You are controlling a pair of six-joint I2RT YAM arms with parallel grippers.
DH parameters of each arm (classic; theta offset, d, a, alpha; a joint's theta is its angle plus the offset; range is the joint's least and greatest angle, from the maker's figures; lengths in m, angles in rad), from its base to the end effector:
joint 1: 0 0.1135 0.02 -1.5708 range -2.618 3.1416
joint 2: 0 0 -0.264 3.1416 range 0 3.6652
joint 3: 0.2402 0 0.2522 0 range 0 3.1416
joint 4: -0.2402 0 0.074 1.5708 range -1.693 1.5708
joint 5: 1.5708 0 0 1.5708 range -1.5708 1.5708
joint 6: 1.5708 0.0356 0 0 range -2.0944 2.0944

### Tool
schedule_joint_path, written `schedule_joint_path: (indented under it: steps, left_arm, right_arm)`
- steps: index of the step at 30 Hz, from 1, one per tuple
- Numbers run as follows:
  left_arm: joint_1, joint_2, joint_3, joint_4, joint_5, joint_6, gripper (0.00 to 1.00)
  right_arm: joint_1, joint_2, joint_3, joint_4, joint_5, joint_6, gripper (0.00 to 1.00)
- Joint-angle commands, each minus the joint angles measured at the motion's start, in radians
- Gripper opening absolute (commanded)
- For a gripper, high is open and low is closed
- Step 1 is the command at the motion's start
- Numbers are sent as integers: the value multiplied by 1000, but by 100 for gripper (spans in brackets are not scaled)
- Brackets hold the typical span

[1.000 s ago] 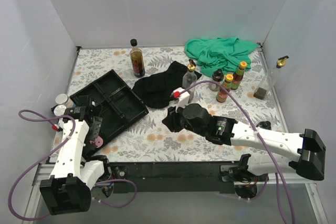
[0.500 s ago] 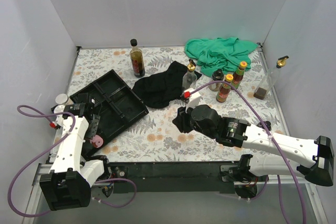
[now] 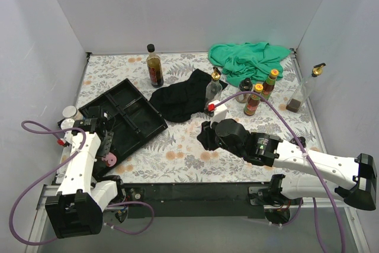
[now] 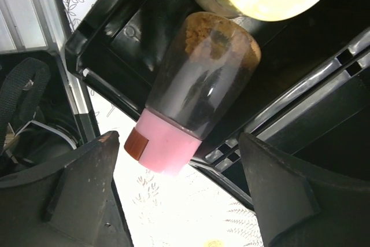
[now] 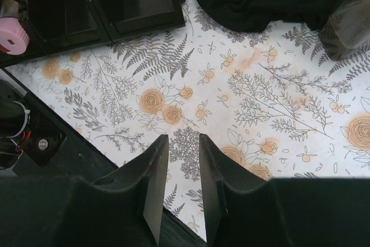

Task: Organize the condiment bottles
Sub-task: Adjust the bottle in the storage box.

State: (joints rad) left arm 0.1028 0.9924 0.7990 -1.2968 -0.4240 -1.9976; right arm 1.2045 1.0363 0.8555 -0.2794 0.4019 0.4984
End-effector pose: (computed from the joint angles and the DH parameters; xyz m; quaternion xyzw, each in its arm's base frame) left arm 0.1339 0.0285 0.2403 -0.8516 0.4785 0.0908 0.1937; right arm 0.0964 0.2125 0.3082 -0.1892 0.8177 0.2768 0.4680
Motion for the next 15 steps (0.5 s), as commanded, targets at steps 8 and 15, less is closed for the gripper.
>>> schedule_joint_path:
  steps: [8,15]
  left_arm:
    - [6,17,-44,-6,17,-150,68]
    - [5,37,15,-94,-31,-179,61]
  right_arm:
    - [-2,-4,51,6,51,8,37]
    - [-2,-7,53,2,63,-1,37]
